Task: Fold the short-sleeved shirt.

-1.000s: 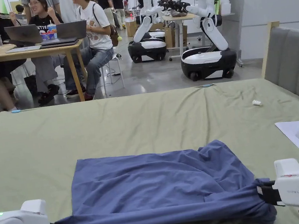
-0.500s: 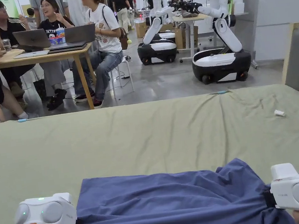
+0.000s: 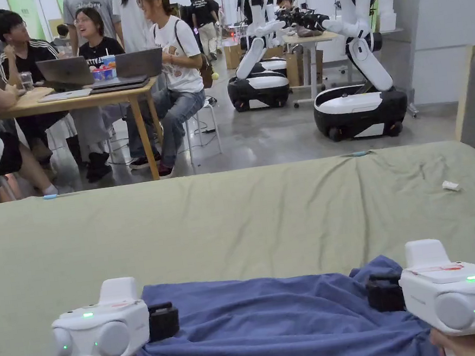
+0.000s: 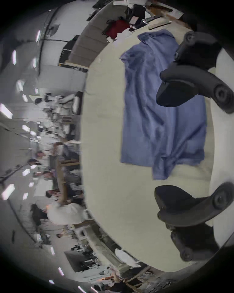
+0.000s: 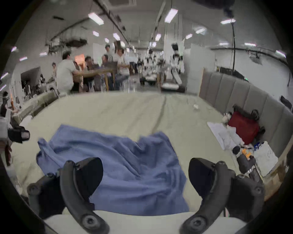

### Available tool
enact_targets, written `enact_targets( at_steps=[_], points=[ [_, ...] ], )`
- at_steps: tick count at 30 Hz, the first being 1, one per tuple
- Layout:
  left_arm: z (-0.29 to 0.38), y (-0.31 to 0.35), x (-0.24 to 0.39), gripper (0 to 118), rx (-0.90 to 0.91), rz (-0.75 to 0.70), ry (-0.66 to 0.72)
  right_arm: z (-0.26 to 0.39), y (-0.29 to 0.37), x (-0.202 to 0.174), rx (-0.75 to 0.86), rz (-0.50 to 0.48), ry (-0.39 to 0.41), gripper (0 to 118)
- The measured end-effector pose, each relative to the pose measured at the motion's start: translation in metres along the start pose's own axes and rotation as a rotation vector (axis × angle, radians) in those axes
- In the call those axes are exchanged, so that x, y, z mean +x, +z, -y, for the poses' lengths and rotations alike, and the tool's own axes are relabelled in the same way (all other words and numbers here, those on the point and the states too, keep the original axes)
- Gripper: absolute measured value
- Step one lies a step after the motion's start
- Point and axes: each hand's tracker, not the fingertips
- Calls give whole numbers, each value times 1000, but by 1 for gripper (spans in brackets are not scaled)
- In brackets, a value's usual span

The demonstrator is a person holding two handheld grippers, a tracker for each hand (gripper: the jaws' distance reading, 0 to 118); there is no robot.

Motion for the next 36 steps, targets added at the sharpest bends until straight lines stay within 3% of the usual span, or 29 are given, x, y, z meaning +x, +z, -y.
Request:
enact_targets(
  at_steps=[3,5,6,7,8,9,11,14,19,23,24,26,27,30,34,36],
  points=[
    [8,28,24,102,225,-56,-5,-4,27,-33,127,-34,-12,110],
    [11,39,33,98,272,-41,12,-4,35,-45,174,-56,-12,97],
    [12,44,36,85,278,-49,7,-4,39,-51,177,-60,2,68],
    [12,47,40,64,280,-76,-11,-5,42,-58,177,-44,31,29],
    [12,47,40,28,276,-89,-27,-5,43,-61,180,-37,49,0],
    [11,47,39,0,265,-100,-46,-5,46,-62,197,-26,55,0],
    [9,49,22,0,215,-44,-27,-6,46,-61,165,-73,61,0],
    [11,41,-2,0,81,-14,20,1,43,-55,164,-53,99,0],
    [43,12,-74,0,-188,43,271,15,35,-31,124,-42,113,0],
    [70,-8,-93,1,-269,75,288,25,24,-9,87,-26,101,0],
    [75,-12,-94,28,-261,83,287,29,19,-3,76,-21,97,0],
    [78,-21,-85,101,-240,73,294,31,12,8,58,-13,81,0],
    [78,-27,-81,117,-243,85,305,31,9,13,49,-6,75,0],
    [73,-43,-61,100,-244,142,284,33,8,28,28,15,67,0],
    [68,-71,-38,99,-264,82,199,43,1,52,-6,55,59,0],
    [70,-88,-34,90,-311,98,204,48,3,64,-27,79,52,0]
  ],
)
